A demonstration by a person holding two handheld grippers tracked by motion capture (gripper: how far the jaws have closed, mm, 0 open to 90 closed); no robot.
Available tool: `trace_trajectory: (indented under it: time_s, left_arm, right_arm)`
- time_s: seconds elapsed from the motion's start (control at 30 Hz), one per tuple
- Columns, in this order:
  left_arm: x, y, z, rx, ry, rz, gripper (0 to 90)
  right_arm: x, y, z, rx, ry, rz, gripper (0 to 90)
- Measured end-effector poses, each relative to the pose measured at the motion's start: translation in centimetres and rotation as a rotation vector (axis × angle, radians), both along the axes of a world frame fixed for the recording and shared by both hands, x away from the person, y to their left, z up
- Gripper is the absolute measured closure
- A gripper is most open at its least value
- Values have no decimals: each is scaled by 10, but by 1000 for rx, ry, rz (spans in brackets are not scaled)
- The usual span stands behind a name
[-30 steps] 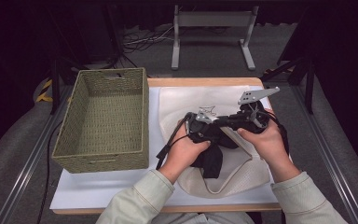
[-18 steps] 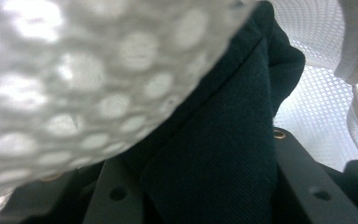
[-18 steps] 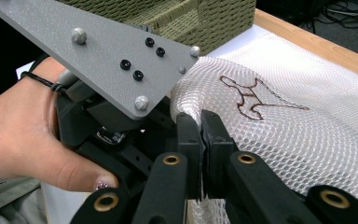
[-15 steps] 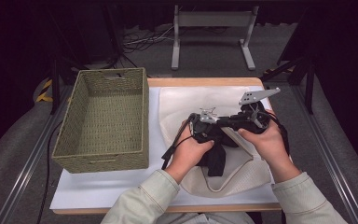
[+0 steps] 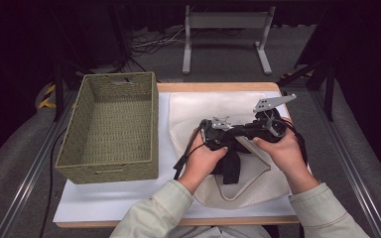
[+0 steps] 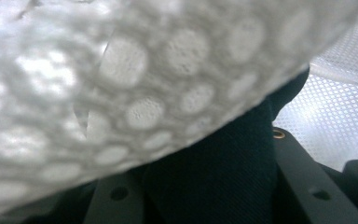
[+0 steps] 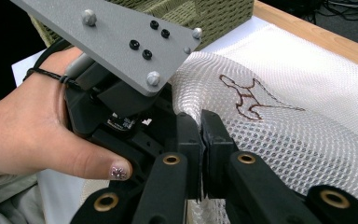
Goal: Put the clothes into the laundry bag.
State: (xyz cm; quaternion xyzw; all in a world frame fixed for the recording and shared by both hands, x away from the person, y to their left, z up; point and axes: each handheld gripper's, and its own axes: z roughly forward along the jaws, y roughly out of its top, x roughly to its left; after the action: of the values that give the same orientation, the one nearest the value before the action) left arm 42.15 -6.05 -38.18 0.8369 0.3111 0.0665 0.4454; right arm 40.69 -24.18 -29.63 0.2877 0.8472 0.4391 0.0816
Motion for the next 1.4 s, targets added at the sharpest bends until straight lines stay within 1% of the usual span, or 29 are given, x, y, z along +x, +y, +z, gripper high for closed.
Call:
trace_trajectory:
  time_s: [0.13, 0.23, 0.33, 0.4, 0.47, 0.53, 0.57, 0.6, 0.63, 0.7, 0.8, 0.9, 1.0, 1.03, 1.07, 1.13, 1.27, 1.33, 1.4]
  left_arm:
    - [1, -2, -2, 4, 11, 5, 684]
    - [2, -2, -3, 8, 19, -1, 681]
    - [3, -2, -6, 1, 42, -5, 657]
    - [3, -2, -6, -2, 45, -6, 634]
    - [2, -4, -7, -24, 85, -41, 546]
    - [0, -6, -8, -25, 124, -60, 484]
    - [0, -6, -8, -25, 124, -60, 461]
    - [-1, -7, -7, -31, 138, -64, 461]
    - [-2, -8, -7, -37, 145, -73, 424]
    - [-3, -8, -6, -40, 158, -85, 379]
    - [-6, -6, -4, -48, 174, -102, 329]
    - [-9, -4, -1, -55, 167, -117, 285]
    - [-13, 0, 3, -37, 158, -134, 245]
    - [-15, 1, 4, -28, 149, -139, 235]
    - [-17, 4, 5, -21, 133, -146, 228]
    - [-22, 8, 8, -12, 123, -147, 208]
    - [-32, 20, 17, 0, 69, -148, 180]
    - [-38, 27, 20, 5, 50, -152, 180]
    - [-43, 33, 22, 10, 44, -158, 183]
  right_arm:
    - [1, -1, -2, -3, 7, -4, 882]
    - [2, -1, -3, -4, 11, -6, 882]
    - [2, -1, -4, -6, 17, -8, 882]
    - [3, -1, -5, -6, 18, -8, 882]
    - [3, -1, -5, -5, 20, -8, 882]
    - [3, -2, -5, -5, 21, -9, 882]
    - [3, -2, -5, -5, 21, -9, 882]
    - [3, -2, -5, -4, 21, -9, 882]
    - [3, -2, -5, -4, 20, -10, 882]
    - [2, -2, -5, -3, 20, -11, 882]
    - [2, -3, -5, -1, 18, -10, 882]
    - [2, -3, -4, 3, 17, -11, 882]
    - [1, -3, -4, 3, 17, -10, 882]
    - [1, -4, -4, 2, 17, -9, 882]
    - [1, -4, -4, 2, 17, -10, 882]
    - [0, -4, -4, 3, 15, -9, 882]
    - [0, -4, -4, 5, 14, -7, 882]
    - [-1, -4, -4, 3, 11, -6, 882]
    - [-2, -5, -3, 4, 9, -5, 882]
